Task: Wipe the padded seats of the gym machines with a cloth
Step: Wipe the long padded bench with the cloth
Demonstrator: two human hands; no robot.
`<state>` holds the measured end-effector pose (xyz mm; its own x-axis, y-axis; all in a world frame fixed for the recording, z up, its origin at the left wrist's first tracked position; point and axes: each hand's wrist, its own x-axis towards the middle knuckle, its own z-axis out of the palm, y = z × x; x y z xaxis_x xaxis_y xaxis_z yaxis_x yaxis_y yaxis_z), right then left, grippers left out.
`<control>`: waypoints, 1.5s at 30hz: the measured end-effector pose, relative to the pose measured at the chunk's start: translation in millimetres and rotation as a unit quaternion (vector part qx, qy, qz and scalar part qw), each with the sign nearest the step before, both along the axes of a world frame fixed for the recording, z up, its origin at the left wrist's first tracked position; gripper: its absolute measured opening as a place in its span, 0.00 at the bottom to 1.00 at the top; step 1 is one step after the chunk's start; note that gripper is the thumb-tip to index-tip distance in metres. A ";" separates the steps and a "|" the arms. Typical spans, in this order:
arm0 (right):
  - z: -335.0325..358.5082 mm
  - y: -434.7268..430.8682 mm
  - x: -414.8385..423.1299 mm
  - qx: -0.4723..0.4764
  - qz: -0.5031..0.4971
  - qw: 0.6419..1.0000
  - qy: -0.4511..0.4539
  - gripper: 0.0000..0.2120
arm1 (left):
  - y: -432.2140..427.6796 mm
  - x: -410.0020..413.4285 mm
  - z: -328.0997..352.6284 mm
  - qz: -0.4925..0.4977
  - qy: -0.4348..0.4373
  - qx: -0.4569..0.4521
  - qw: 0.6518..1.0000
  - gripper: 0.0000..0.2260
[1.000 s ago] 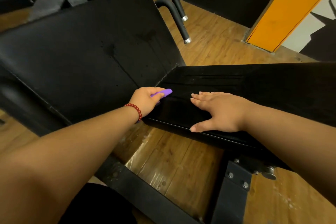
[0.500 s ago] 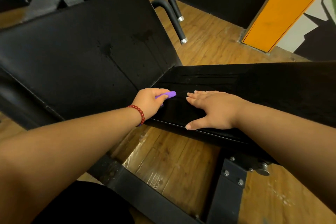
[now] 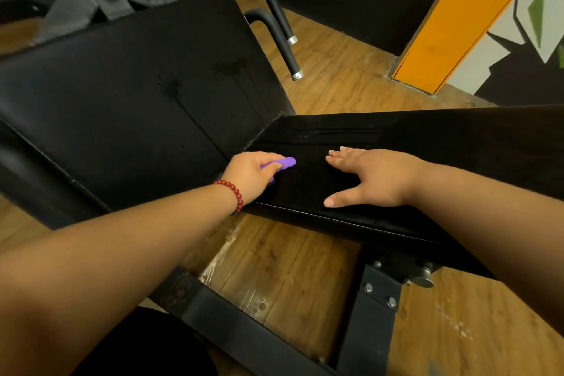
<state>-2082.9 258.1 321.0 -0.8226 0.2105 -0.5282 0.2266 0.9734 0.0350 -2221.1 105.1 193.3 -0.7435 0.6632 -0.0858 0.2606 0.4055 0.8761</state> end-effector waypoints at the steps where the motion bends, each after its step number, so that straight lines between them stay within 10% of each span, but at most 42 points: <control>1: 3.9 3.9 2.7 0.010 -0.003 1.000 -0.003 0.44 | -1.1 3.6 1.0 -0.007 0.000 0.005 1.000 0.13; 45: 6.8 14.1 14.6 0.072 -0.022 0.997 0.006 0.47 | 37.9 50.4 38.1 -0.049 0.043 -0.009 0.998 0.14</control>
